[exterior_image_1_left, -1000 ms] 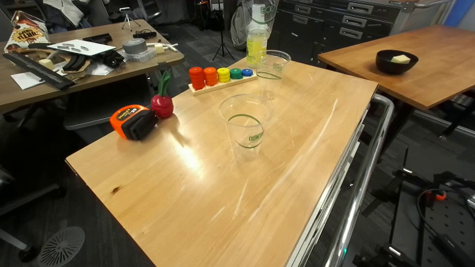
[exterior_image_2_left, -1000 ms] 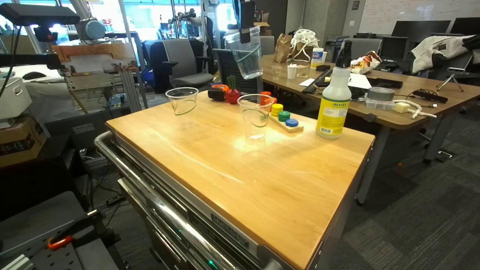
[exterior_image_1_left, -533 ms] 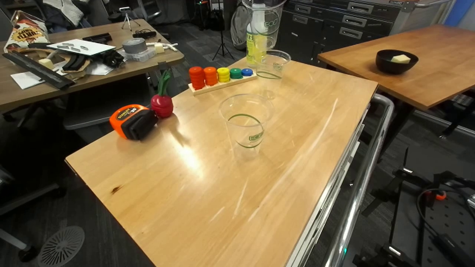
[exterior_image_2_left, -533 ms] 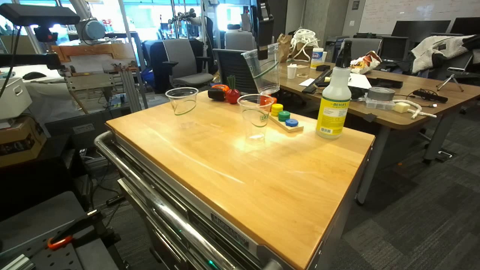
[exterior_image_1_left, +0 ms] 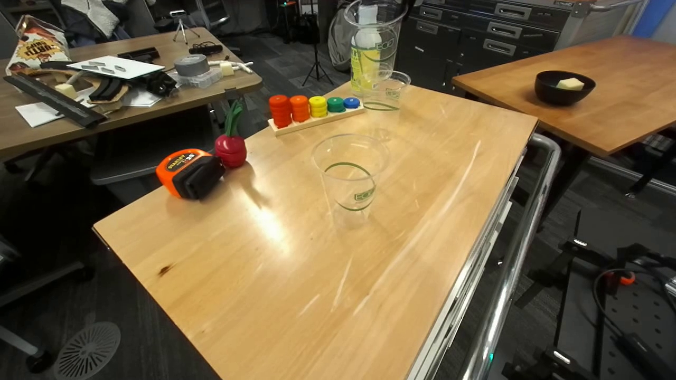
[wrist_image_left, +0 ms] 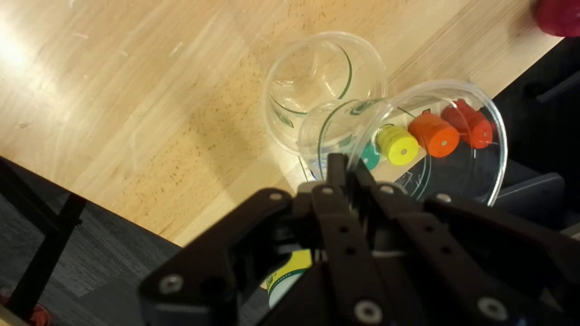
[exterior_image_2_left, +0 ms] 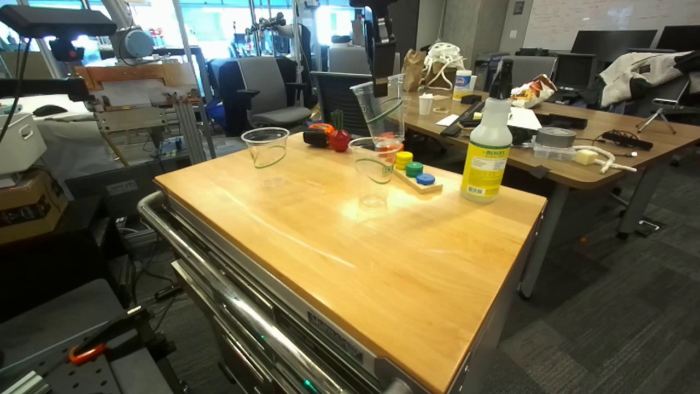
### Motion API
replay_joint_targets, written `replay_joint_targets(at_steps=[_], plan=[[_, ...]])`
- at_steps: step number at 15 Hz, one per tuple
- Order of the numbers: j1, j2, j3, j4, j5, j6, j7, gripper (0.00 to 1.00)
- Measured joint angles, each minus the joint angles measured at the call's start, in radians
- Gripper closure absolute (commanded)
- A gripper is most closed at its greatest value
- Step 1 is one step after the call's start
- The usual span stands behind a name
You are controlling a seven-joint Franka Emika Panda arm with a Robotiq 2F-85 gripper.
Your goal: Stack the cups from right to left
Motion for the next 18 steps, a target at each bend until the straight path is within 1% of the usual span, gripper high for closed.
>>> replay_joint_targets(at_steps=[5,11,12,13,15,16,17,18], plan=[[0.010,0.000,0.000,-0.025,0.000,-0.016,0.001,0.96],[0.009,0.000,-0.004,-0.093,0.000,-0.018,0.001,0.95],[0.009,0.000,-0.005,-0.104,0.000,-0.016,0.001,0.83],[0.009,0.000,-0.006,-0.113,0.000,-0.012,0.001,0.69],[0.009,0.000,-0.007,-0.124,0.000,-0.005,0.001,0.55],[0.009,0.000,-0.007,-0.125,0.000,-0.001,0.000,0.45],[0.010,-0.001,-0.007,-0.125,0.000,0.002,0.000,0.39],[0.010,-0.003,-0.007,-0.125,0.000,0.002,0.000,0.30]])
